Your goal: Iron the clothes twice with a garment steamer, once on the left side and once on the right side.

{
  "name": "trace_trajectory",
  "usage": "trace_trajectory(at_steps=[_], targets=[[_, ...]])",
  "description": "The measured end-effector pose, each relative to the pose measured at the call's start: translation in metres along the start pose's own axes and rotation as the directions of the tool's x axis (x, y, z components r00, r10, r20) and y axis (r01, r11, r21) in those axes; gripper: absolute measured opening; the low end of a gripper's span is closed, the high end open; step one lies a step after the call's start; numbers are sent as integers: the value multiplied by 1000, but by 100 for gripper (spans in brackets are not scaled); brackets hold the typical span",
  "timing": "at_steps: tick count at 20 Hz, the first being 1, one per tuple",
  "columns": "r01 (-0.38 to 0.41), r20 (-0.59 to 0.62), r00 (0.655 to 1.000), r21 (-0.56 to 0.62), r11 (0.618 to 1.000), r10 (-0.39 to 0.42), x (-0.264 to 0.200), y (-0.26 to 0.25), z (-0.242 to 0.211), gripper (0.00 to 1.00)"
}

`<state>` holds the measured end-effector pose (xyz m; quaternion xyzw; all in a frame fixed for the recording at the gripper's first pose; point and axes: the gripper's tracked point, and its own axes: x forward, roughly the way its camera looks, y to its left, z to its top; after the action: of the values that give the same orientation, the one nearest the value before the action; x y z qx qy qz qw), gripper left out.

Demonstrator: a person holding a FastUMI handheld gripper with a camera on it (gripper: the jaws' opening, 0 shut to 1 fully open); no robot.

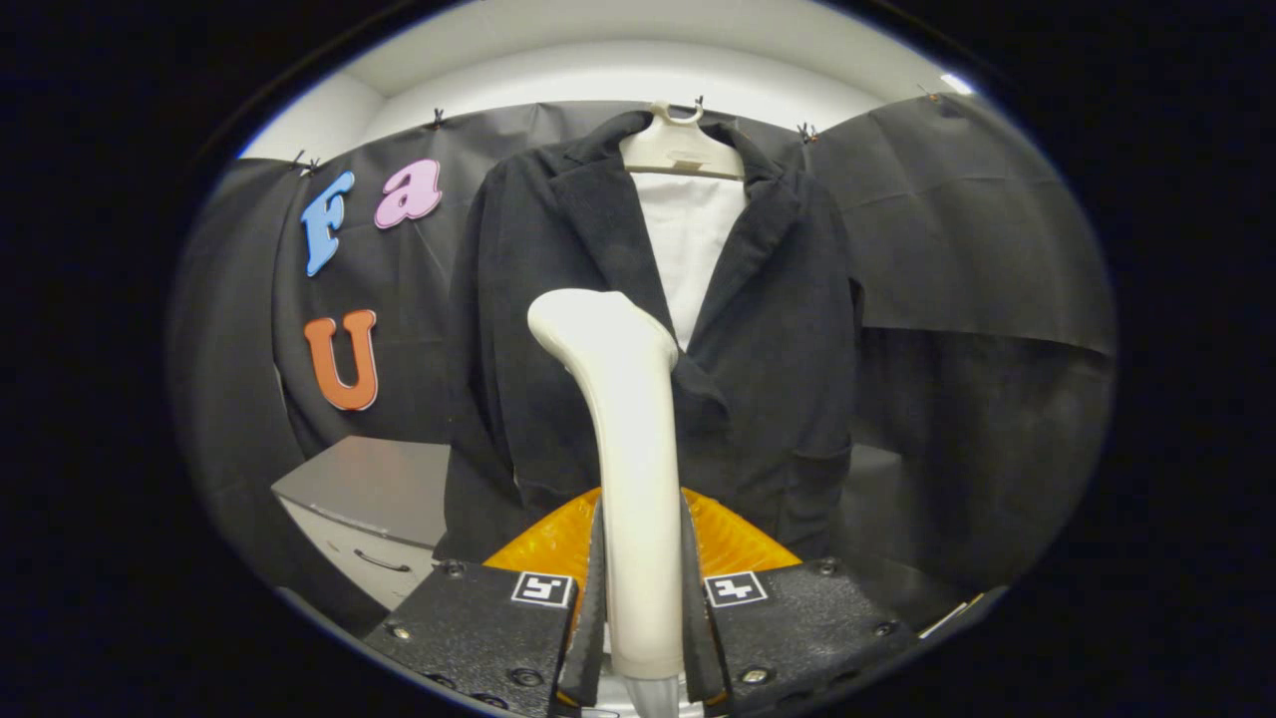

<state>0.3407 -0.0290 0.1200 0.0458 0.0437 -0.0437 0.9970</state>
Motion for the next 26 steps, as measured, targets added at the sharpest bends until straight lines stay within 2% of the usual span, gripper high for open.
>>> trace_trajectory(at_steps=[17, 26], targets=[[28, -157, 987, 13, 1000, -26, 6, -27, -113, 35], [36, -236, 971, -21, 999, -40, 7, -24, -180, 35]])
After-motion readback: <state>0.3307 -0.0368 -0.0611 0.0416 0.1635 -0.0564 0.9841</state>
